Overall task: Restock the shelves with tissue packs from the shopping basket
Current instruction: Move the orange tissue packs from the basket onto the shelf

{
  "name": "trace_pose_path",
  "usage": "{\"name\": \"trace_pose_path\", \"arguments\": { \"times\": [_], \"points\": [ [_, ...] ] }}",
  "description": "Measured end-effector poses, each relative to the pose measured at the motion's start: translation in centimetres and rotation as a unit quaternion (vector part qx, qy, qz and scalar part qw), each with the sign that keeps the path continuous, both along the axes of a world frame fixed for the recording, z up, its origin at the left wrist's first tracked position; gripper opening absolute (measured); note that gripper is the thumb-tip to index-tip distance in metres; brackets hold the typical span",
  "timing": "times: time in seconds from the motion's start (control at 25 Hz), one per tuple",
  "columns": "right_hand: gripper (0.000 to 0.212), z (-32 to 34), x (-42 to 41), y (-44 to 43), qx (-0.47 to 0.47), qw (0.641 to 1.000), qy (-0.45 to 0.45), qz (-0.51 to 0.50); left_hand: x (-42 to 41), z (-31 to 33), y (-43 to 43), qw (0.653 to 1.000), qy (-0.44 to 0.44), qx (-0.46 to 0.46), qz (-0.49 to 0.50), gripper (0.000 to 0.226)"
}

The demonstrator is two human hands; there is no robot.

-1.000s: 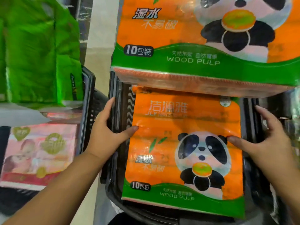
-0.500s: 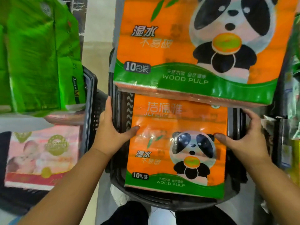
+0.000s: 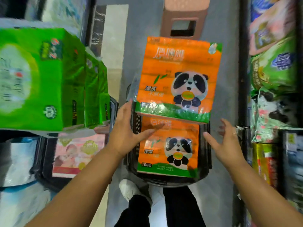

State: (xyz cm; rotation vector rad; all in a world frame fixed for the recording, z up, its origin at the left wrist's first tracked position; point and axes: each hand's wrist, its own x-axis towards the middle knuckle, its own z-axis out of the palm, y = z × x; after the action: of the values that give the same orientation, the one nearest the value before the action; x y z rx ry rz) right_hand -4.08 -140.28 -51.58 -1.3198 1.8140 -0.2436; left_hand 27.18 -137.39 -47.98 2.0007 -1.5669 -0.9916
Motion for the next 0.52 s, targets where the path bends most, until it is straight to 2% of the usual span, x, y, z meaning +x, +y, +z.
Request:
{"name": "trace_pose_path", "arguments": {
  "times": [0.08,0.16,0.36,0.44,0.52],
  "points": [
    [0.08,2.6,0.6,-0.8,-0.02,0.999,-0.035,-0.014,-0.5,2.2,-2.0,1.0,-0.012,-0.01,-0.006,0.103],
    [0.081,4.0,1.6,-2.6,-0.032,0.999,-0.031,0.017,-0.9,2.4,-4.4,0.999,-0.039,-0.007,-0.013,0.102],
    [0.101,1.7,4.2,-8.8,-0.071,0.994,-0.029,0.078,-1.3,-1.0,-9.7,0.991,-0.126,0.03,-0.03,0.108],
    [0.111,0.0,4.8,-10.1,-0.067,0.994,-0.009,0.09,-1.2,-2.8,-10.4,0.994,-0.104,0.037,-0.026,0.111],
    [0.122,-1.5,4.9,-10.4,-0.052,0.996,0.01,0.076,-1.2,-4.3,-10.3,0.997,-0.044,0.059,0.009,0.121]
  ]
}}
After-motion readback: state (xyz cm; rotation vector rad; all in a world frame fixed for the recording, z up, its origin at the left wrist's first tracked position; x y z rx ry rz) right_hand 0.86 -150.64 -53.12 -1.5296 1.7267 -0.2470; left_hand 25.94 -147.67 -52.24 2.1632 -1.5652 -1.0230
